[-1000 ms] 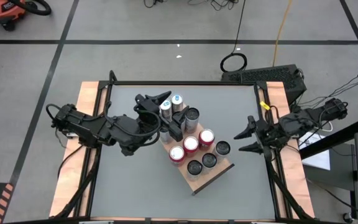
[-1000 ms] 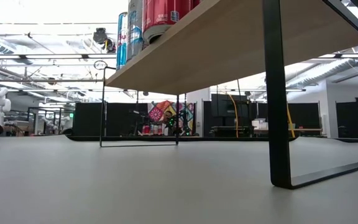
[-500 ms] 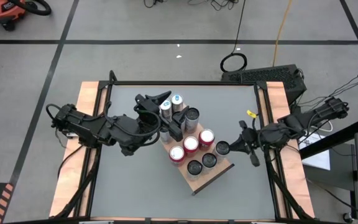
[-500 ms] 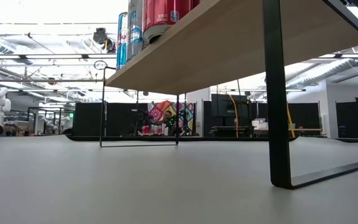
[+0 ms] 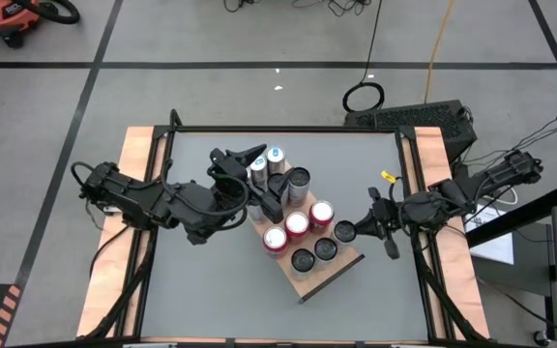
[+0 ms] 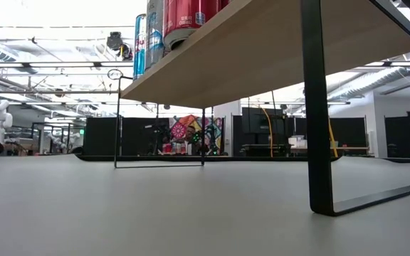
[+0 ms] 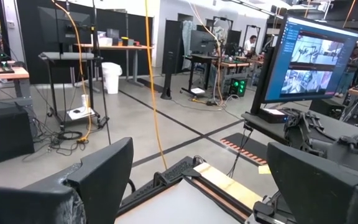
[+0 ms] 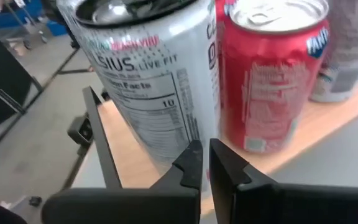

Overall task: Place canned beverage on shelf
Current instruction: Put the red soda can on the shelf aligned with the other red soda cans, then return to Home Position

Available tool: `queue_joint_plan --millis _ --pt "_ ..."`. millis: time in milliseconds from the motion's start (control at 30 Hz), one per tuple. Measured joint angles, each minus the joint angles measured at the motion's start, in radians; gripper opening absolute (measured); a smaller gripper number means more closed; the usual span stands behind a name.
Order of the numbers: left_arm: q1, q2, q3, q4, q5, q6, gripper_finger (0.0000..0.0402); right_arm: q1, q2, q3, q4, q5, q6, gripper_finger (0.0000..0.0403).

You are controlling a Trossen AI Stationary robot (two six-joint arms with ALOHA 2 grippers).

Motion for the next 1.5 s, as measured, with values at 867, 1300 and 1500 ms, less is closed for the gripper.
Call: queue_joint_plan --millis 867,1300,1500 --pt "-0.02 -0.001 0.0 -0.01 0.0 -0.003 0.0364 0.0 -0.054 0.0 0.014 -0.027 0.019 0.0" --pt "-0.035 -0.081 0.0 -0.158 0.174 0.015 0.0151 0.0 -0.125 0.26 -0.234 0.014 -0.231 0.0" --pt "-0.038 -0.095 0.0 -0.148 0.159 0.073 0.0073 -0.001 -0.139 0.391 -0.342 0.061 -0.298 0.0"
